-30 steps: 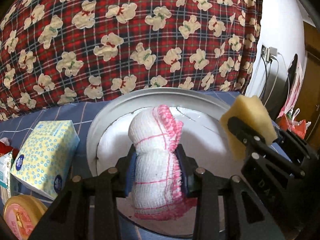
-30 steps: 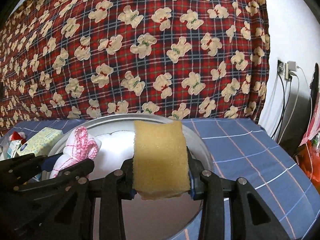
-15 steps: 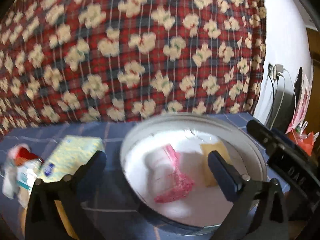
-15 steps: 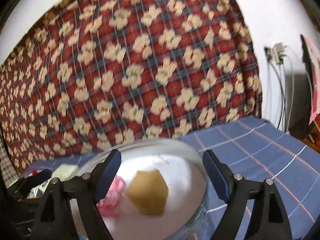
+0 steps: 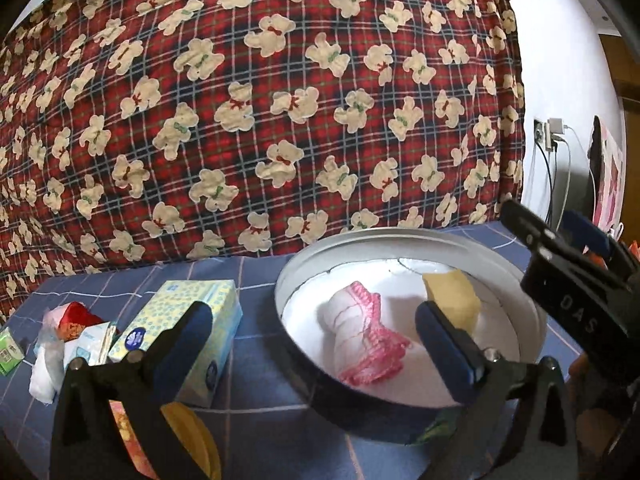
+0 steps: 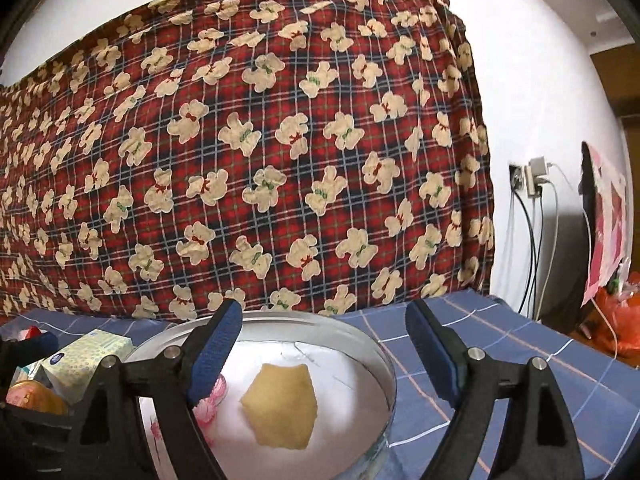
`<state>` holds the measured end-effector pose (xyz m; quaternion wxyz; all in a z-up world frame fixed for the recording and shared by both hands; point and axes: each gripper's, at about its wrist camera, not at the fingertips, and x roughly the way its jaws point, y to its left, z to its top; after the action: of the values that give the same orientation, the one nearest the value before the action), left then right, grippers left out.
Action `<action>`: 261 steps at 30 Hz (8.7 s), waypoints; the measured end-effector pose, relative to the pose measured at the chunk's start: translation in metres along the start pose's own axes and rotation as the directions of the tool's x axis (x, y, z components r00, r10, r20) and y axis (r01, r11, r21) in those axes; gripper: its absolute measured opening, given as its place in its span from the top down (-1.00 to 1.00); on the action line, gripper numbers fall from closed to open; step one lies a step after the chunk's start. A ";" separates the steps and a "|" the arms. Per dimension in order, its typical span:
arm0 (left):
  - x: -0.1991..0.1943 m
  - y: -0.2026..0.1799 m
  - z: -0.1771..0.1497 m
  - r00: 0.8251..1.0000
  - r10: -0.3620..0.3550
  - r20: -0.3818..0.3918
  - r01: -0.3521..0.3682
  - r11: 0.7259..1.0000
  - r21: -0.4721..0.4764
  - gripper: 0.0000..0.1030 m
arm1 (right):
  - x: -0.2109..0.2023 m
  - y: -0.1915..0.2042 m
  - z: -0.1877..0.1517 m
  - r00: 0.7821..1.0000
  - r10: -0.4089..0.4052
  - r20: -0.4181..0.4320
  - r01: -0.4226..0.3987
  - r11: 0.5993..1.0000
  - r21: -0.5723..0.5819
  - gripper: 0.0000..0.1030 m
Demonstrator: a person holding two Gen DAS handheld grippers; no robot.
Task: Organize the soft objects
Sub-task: 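Withdraw both tools from the tin back toward the remaining items, then grasp the white roll with the left tool while the right tool grasps the cotton-swab bag, then carry the white roll and cotton-swab bag over the metal tin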
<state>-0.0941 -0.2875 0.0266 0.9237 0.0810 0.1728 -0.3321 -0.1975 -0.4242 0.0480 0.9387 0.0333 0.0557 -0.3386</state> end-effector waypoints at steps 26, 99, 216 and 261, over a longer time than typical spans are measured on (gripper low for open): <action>-0.042 0.050 -0.022 0.998 0.054 0.038 -0.054 0.999 0.001 -0.99 | -0.045 0.033 -0.004 1.000 -0.017 0.023 0.017 1.000 -0.011 -0.66; -0.043 0.333 -0.048 0.978 0.157 -0.135 -0.193 0.924 -0.331 0.41 | -0.016 0.267 -0.030 0.813 0.459 -0.359 -0.445 0.887 0.127 -0.21; -0.044 0.098 0.008 0.999 -0.018 0.042 0.023 0.994 -0.104 0.40 | -0.039 0.088 0.012 0.939 0.340 -0.056 -0.335 0.939 0.084 0.55; 0.035 -0.048 0.024 0.979 -0.190 -0.079 0.188 0.982 -0.032 0.40 | 0.048 -0.041 0.013 0.985 0.084 -0.151 -0.080 0.996 0.029 0.55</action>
<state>-0.0934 -0.3512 0.0342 0.8812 0.0666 0.2212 -0.4124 -0.1862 -0.4870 0.0537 0.9444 0.0719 0.1218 -0.2969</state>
